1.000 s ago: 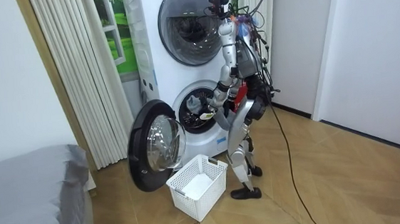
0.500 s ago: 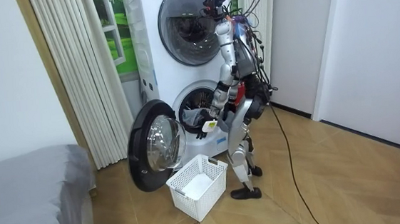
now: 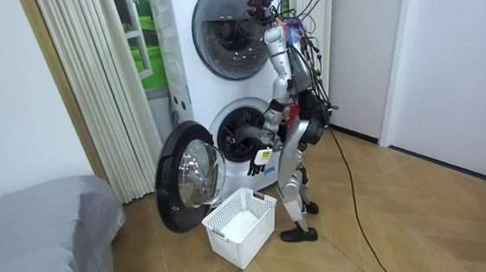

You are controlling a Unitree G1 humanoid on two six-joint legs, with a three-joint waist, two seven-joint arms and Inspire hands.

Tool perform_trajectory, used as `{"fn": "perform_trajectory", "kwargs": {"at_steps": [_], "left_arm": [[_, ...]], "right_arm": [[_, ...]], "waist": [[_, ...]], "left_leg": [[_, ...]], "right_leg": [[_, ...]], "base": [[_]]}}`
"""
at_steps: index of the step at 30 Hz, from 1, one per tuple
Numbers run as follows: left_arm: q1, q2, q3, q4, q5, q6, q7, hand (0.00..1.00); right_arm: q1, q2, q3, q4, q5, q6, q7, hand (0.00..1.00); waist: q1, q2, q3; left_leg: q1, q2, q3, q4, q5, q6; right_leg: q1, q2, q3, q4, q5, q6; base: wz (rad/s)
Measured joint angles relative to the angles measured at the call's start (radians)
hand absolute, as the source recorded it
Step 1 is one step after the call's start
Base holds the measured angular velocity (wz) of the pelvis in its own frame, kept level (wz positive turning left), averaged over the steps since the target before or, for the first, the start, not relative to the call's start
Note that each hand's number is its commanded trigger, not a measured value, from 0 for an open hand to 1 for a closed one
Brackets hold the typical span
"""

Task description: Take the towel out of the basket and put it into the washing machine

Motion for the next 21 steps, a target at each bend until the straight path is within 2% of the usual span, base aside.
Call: {"fn": "perform_trajectory", "kwargs": {"at_steps": [4,8,13,14,16,17,18,19,21], "left_arm": [[0.003,0.006,0.031,-0.001,0.071,0.001,0.012,0.0],[0.012,0.022,0.028,-0.028,0.076,0.003,0.066,0.0],[0.007,0.028,0.058,-0.037,0.077,0.003,0.088,0.0],[0.006,0.031,0.076,-0.047,0.078,0.003,0.089,0.0],[0.013,0.048,0.079,-0.078,0.084,0.003,0.088,0.0],[0.021,0.056,0.078,-0.084,0.099,0.003,0.088,0.0],[0.025,0.06,0.079,-0.09,0.1,0.003,0.089,0.0],[0.039,0.073,0.081,-0.114,0.1,0.003,0.089,0.0],[0.063,0.082,0.097,-0.154,0.103,0.003,0.093,0.0]], "right_arm": [[-0.017,-0.004,-0.043,0.001,0.103,0.001,-0.039,1.0],[-0.057,-0.042,-0.048,0.0,0.194,0.041,-0.069,1.0],[-0.115,-0.083,-0.09,-0.021,0.281,0.057,-0.098,1.0],[-0.122,-0.096,-0.097,-0.039,0.319,0.067,-0.102,1.0],[-0.13,-0.106,-0.109,-0.068,0.382,0.108,-0.116,1.0],[-0.136,-0.111,-0.111,-0.077,0.421,0.12,-0.127,0.6],[-0.141,-0.112,-0.115,-0.08,0.436,0.126,-0.133,0.25],[-0.154,-0.112,-0.127,-0.081,0.469,0.142,-0.143,0.0],[-0.158,-0.115,-0.139,-0.101,0.514,0.151,-0.168,0.0]], "waist": [[-0.001,-0.021,0.0039],[-0.004,-0.035,0.0032],[-0.004,-0.067,0.0028],[-0.005,-0.078,0.0005],[-0.011,-0.089,0.0014],[-0.017,-0.093,0.0009],[-0.022,-0.094,0.0007],[-0.037,-0.094,0.0007],[-0.048,-0.098,0.0008]], "left_leg": [[-0.004,-0.001,0.0,0.008,0.002,0.002],[-0.011,0.0,-0.003,0.025,0.002,0.002],[-0.018,-0.011,0.001,0.034,0.003,0.005],[-0.03,-0.01,0.001,0.044,0.003,0.005],[-0.046,-0.012,-0.002,0.054,0.004,0.007],[-0.05,-0.017,-0.002,0.057,0.006,0.01],[-0.051,-0.018,-0.002,0.057,0.007,0.011],[-0.051,-0.019,-0.001,0.058,0.009,0.015],[-0.05,-0.024,0.006,0.06,0.011,0.02]], "right_leg": [[-0.001,-0.002,0.0,0.005,-0.001,0.002],[-0.003,-0.002,-0.001,0.017,-0.001,0.002],[-0.021,-0.014,0.011,0.047,-0.009,0.004],[-0.032,-0.015,0.013,0.056,-0.011,0.003],[-0.047,-0.02,0.01,0.068,-0.012,0.003],[-0.053,-0.023,0.01,0.076,-0.012,0.004],[-0.053,-0.028,0.01,0.077,-0.012,0.004],[-0.053,-0.035,0.009,0.083,-0.014,0.007],[-0.056,-0.04,0.015,0.093,-0.016,0.012]], "base": [[0.02],[0.04],[0.01],[0.0],[0.08],[0.1],[0.11],[0.11],[0.09]]}}
